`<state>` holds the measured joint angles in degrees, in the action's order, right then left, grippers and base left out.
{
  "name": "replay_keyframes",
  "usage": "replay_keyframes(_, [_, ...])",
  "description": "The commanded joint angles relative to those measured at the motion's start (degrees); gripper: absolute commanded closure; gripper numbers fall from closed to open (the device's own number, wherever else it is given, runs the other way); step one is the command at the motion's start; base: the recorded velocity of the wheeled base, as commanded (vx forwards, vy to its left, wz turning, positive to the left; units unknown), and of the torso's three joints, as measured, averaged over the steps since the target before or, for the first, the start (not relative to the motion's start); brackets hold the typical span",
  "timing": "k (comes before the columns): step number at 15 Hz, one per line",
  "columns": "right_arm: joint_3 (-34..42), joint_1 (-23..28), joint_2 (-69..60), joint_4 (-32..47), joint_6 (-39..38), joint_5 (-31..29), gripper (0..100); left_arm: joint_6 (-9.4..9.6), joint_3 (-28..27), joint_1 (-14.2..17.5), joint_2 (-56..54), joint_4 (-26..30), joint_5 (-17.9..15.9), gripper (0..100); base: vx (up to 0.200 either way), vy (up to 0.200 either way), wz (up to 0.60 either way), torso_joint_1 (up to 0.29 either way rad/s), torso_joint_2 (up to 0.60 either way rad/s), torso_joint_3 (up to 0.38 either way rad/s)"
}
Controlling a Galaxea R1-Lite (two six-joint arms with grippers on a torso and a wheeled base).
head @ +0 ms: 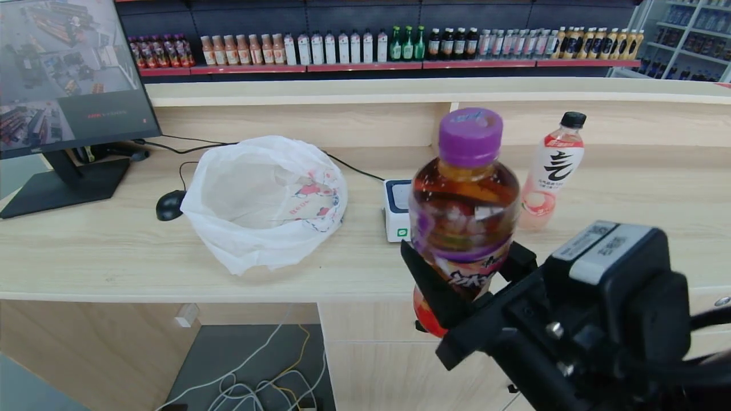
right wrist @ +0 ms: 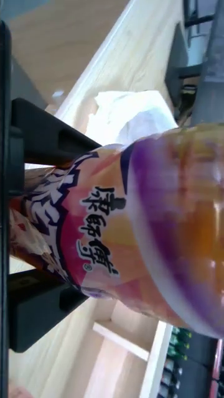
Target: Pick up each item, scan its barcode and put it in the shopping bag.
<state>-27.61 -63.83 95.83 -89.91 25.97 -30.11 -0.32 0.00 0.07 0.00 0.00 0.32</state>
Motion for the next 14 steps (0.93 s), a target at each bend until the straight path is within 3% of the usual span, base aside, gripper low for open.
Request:
replay_keyframes(1, [-2.0, 5.0, 0.8, -0.1, -6.0, 4.4, 100, -0.03, 0.0, 0.0, 0.0, 0.0, 0.0, 0, 0.0, 0.0, 0.0, 0.0, 0.0, 0.0])
replay_keyframes(3, [-1.2, 8.6, 0.8, -0.1, -12.9, 9.1, 100, -0.03, 0.0, 0.0, 0.0, 0.0, 0.0, 0, 0.0, 0.0, 0.0, 0.0, 0.0, 0.0])
replay_keyframes(7, [-2.4, 18.0, 0.8, -0.1, -18.6, 17.7, 100, -0.03, 0.0, 0.0, 0.0, 0.0, 0.0, 0, 0.0, 0.0, 0.0, 0.0, 0.0, 0.0])
replay_keyframes(9, [-3.0, 21.5, 0.8, -0.1, -22.5, 19.3, 100, -0.03, 0.0, 0.0, 0.0, 0.0, 0.0, 0, 0.0, 0.0, 0.0, 0.0, 0.0, 0.0])
replay_keyframes(14, [-2.7, 24.5, 0.4, -0.1, -23.8, 19.7, 100, -0.03, 0.0, 0.0, 0.0, 0.0, 0.0, 0, 0.0, 0.0, 0.0, 0.0, 0.0, 0.0])
